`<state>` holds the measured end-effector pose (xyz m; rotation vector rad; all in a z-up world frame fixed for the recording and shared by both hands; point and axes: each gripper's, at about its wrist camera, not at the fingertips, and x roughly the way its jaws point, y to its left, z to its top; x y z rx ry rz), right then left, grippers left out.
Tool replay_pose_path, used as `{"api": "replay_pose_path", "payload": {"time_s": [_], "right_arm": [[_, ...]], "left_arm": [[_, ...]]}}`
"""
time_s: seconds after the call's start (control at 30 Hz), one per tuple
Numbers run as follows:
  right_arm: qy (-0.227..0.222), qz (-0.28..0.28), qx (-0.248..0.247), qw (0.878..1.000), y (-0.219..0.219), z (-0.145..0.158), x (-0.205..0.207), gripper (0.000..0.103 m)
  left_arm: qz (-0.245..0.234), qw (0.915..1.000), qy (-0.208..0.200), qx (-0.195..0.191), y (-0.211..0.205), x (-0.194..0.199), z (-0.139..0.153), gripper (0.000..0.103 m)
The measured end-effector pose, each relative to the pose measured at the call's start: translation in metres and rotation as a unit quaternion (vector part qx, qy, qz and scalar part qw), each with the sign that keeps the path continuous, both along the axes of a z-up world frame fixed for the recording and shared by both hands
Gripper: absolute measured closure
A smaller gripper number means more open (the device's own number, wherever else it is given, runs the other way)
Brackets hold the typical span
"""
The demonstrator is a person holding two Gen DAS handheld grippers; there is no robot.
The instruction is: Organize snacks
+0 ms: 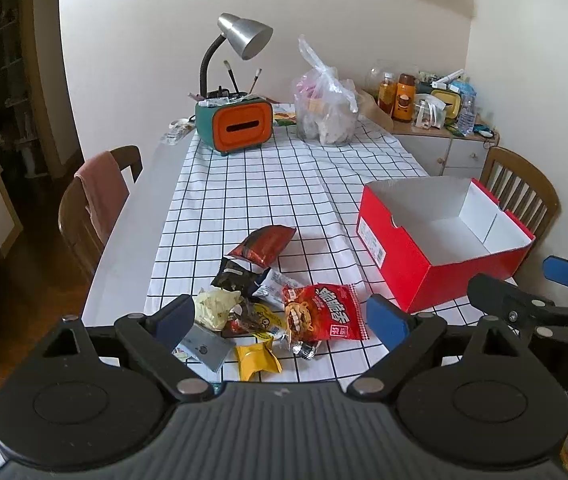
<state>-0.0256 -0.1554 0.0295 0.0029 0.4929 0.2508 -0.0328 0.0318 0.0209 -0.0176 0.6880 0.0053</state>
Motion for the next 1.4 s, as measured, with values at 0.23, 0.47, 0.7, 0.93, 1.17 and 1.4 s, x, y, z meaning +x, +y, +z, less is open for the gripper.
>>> {"api": "replay_pose_path", "payload": {"time_s": [0.23, 0.47, 0.7, 0.93, 1.17, 1.4], "right_arm": [[-0.005, 0.006, -0.006, 1.000, 0.001, -0.001, -0.007, 0.000], [-0.009, 0.002, -0.016, 1.000, 0.003, 0.000, -0.012, 0.000], [0.001, -0.004, -0.006, 1.000, 0.000, -0.001, -0.012, 0.000], [-0.004, -0.013, -0.001, 1.000, -0.002, -0.001, -0.017, 0.000], [-0.008, -0.011, -0.001, 1.000, -0.001, 0.001, -0.021, 0.000], [-0.017, -0.008, -0.001, 1.000, -0.001, 0.003, -0.027, 0.000]], "left_arm": [[-0.006, 1.0000, 0.003, -0.006, -0.002, -0.004, -0.002, 0.010], [-0.012, 0.9999, 0.002, -0.010, -0.003, -0.006, -0.002, 0.010], [-0.018, 0.9998, 0.006, -0.010, -0.003, -0.009, -0.004, 0.010], [-0.030, 0.9995, 0.002, -0.011, -0.005, -0.012, -0.004, 0.010], [-0.029, 0.9995, -0.002, -0.014, -0.003, -0.014, -0.003, 0.010], [-0.029, 0.9995, -0.004, -0.014, -0.004, -0.016, -0.001, 0.010]]}}
